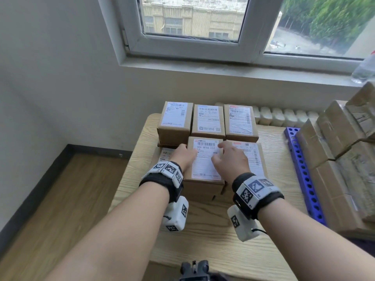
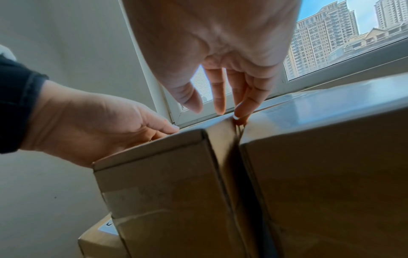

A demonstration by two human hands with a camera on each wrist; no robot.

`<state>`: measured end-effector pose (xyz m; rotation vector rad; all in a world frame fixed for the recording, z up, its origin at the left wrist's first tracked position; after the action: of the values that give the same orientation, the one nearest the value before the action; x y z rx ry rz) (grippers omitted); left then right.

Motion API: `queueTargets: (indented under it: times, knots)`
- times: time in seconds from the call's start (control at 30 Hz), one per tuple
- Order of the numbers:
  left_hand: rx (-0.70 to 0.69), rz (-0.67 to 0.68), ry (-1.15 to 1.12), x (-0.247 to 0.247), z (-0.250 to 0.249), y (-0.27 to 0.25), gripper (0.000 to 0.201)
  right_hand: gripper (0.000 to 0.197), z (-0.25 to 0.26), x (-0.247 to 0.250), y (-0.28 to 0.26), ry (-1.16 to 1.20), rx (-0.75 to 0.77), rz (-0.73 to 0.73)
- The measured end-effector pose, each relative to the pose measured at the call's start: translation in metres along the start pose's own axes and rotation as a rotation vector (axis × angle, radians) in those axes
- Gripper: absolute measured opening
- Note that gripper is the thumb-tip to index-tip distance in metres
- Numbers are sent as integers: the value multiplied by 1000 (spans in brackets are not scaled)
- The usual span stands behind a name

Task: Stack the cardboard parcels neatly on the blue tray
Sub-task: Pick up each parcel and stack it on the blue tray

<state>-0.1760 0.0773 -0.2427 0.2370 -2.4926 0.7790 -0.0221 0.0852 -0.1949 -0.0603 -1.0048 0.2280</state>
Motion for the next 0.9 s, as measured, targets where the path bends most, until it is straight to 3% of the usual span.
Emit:
queueTargets:
  times: [0.17,0.43,0.57,0.7,0.9]
  knots:
    - [14,-5,-22,8,7,-4,47,52,3,-3,-3,100,-18,-18]
    - [-12,-55,-203,34,18,-20,42,26,14,-4,-9,151,14,-63]
    - [-32,-4,-284,42,22,-28,60,25,23,-9,-17,186,26,-68]
    - [-58,34,-342,53,26,-42,48,32,30,-6,-29,244,51,-96]
    - [-83,103,-333,58,30,-60,64,30,32,6,-58,324,76,-155]
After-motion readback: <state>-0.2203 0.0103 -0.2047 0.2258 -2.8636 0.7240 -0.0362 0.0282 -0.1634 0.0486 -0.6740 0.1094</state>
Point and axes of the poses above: each hand's wrist, its own y-axis towards the middle knuckle, its own x-axis out of the back of the hand, z = x × y, the point moved 5 cm from there along y, towards the middle knuckle, and after that the axes turned 2 degrees about y, right-handed, at the moved point
